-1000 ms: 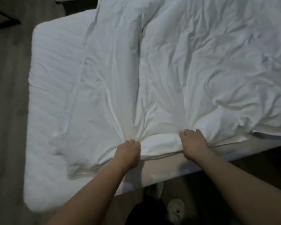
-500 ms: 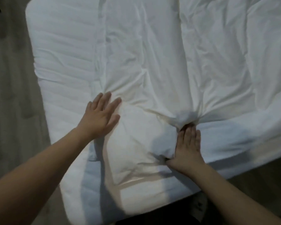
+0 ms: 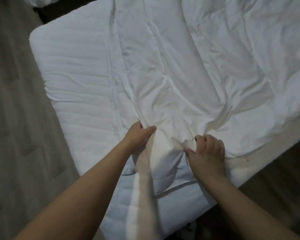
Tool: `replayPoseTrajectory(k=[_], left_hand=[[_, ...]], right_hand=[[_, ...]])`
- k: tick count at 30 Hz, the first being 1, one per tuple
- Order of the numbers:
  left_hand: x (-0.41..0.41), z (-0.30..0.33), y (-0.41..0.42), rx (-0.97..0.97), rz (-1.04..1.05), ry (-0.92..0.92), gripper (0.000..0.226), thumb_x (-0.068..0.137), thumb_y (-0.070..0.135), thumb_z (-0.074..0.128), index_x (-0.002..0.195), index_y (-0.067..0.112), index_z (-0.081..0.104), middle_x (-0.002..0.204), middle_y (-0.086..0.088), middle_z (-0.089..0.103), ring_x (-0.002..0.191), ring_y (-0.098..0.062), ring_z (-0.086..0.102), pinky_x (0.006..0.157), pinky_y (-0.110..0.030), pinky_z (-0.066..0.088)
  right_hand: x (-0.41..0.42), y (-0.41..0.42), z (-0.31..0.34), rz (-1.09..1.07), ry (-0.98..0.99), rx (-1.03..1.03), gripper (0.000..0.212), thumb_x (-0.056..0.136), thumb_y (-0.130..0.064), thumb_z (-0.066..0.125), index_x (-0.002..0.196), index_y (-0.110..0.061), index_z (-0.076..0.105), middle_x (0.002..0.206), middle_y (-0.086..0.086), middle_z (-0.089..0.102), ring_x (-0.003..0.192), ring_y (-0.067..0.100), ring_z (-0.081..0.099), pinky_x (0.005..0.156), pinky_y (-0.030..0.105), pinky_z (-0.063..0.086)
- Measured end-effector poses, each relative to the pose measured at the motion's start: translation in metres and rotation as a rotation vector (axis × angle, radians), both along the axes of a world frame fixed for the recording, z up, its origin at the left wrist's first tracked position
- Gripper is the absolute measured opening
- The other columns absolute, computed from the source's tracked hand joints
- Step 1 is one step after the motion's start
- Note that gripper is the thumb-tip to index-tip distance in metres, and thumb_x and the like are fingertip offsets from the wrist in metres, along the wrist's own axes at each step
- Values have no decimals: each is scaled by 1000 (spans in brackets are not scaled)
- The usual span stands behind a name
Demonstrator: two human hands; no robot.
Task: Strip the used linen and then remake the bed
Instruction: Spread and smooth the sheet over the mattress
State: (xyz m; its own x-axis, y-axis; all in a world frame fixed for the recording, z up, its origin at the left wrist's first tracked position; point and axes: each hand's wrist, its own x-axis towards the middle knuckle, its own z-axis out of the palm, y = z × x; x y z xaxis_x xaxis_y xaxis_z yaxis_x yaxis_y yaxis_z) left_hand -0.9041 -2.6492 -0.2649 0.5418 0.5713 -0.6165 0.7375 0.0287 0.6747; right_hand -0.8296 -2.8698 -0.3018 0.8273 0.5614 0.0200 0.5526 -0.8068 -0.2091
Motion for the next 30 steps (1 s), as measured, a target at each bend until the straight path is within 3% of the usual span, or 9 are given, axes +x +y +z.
replayPoseTrajectory(k=[5, 7, 11, 15, 17, 20, 24, 26, 30], left_hand=[[1, 19, 30, 279, -353, -25, 10, 81, 18, 55, 89, 18, 61, 95, -6, 69, 88, -29, 65, 68, -33, 49], [2, 52, 52, 497, -493, -164, 18, 84, 16, 53, 97, 17, 65, 100, -11, 68, 92, -32, 62, 69, -30, 42], [-12, 111, 118, 559, -412, -422, 12, 86, 17, 51, 89, 15, 63, 89, -10, 69, 82, -27, 62, 65, -29, 41], [-45, 67, 157, 24, -227, -56, 5, 90, 14, 58, 91, 13, 62, 91, -17, 69, 66, -27, 64, 57, -34, 54], [-63, 31, 148, -20, -411, 200, 13, 93, 17, 52, 98, 6, 56, 89, -20, 69, 63, -33, 69, 59, -43, 60], [-74, -3, 138, 386, -633, 186, 21, 93, 21, 44, 108, 7, 45, 102, -16, 64, 83, -37, 67, 73, -42, 54], [-67, -18, 165, 949, -1084, -409, 49, 76, 10, 52, 125, 11, 45, 121, -14, 49, 101, -40, 54, 82, -47, 48], [-63, -30, 189, 1064, -1497, -397, 84, 67, 16, 57, 147, 18, 33, 150, -15, 33, 137, -40, 33, 109, -57, 31], [-41, -43, 229, 1255, -1697, -383, 106, 65, 29, 72, 155, 31, 16, 163, -13, 9, 150, -37, 2, 110, -72, 7]], right_hand=[[-48, 20, 11, -647, 310, 87, 90, 79, -62, 63, 147, -22, 19, 154, 14, 11, 142, 35, 11, 114, 58, 11], [-68, 49, 32, -635, 289, 131, 83, 87, -56, 56, 151, -26, 11, 158, 11, 2, 145, 34, 5, 114, 57, 11], [-88, 116, 74, -602, 311, 323, 79, 93, -45, 53, 153, -31, 4, 160, 5, -7, 145, 30, 11, 113, 46, 23], [-107, 159, 68, -795, 524, 448, 91, 85, -43, 65, 153, -33, 4, 160, 3, -3, 143, 29, 24, 112, 43, 31], [-125, 163, 54, -1051, 710, 609, 102, 79, -43, 73, 153, -30, 5, 159, 8, 12, 141, 31, 29, 112, 45, 32], [-144, 161, 33, -1172, 792, 633, 110, 72, -39, 81, 153, -26, 7, 152, 15, 26, 132, 37, 38, 108, 45, 38], [-164, 167, 13, -1298, 820, 741, 109, 73, -43, 81, 152, -24, 9, 150, 12, 27, 129, 34, 40, 98, 38, 40], [-171, 181, 10, -1446, 880, 876, 103, 75, -44, 79, 150, -16, 14, 149, 8, 34, 129, 30, 43, 96, 35, 38], [-174, 217, 13, -1568, 815, 892, 97, 76, -50, 76, 148, -15, 21, 142, 9, 43, 124, 33, 47, 94, 41, 41]])
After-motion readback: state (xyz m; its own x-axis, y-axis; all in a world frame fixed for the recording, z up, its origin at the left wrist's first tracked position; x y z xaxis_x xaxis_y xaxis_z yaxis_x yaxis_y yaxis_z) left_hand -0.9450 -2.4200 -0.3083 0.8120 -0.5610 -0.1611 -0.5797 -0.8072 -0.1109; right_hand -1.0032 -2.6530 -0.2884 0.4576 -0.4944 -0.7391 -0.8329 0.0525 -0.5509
